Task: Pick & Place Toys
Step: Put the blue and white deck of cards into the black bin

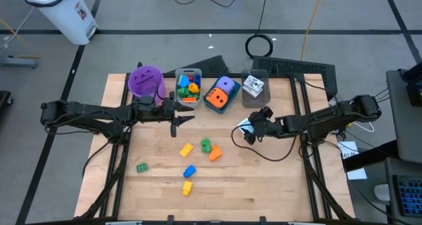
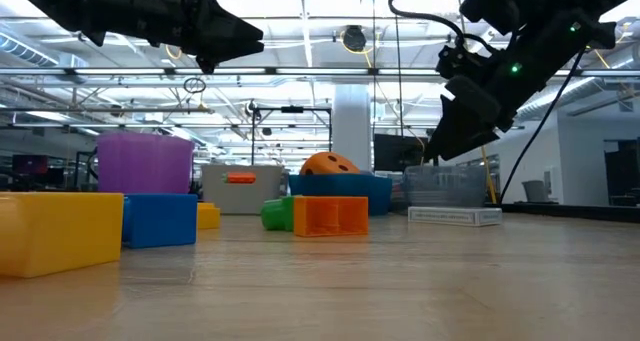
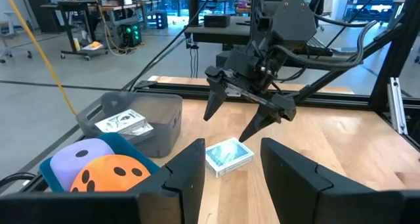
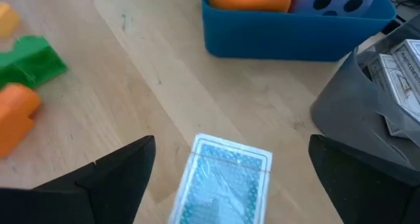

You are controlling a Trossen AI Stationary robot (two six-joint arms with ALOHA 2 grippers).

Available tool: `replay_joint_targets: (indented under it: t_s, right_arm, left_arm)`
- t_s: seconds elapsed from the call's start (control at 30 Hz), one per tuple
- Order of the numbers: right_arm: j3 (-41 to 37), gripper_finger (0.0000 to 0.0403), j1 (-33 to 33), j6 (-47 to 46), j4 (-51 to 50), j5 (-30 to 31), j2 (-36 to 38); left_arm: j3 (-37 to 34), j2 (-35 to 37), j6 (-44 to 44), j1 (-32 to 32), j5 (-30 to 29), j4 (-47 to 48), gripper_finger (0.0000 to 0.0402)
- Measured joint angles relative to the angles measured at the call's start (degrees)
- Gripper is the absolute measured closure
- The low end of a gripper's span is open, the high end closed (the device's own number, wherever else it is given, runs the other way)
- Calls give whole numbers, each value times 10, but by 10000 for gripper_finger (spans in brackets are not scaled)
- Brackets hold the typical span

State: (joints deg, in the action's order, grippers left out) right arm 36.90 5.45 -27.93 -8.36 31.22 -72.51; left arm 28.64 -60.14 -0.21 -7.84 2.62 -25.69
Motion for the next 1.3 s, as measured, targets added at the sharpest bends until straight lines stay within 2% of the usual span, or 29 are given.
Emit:
replay_joint_targets:
  t_s: [0.27,0.5,1.3]
  right_arm:
    - [0,15,0,-82,-6,-2,0]
    - [0,14,-3,-121,-2,-88,-13]
    - [2,14,-28,-118,4,-77,-122]
  left_arm:
    - [0,0,-1,0,-1,1,249]
    - [0,0,-1,0,-2,1,249]
    - [0,0,-1,0,-2,2,249]
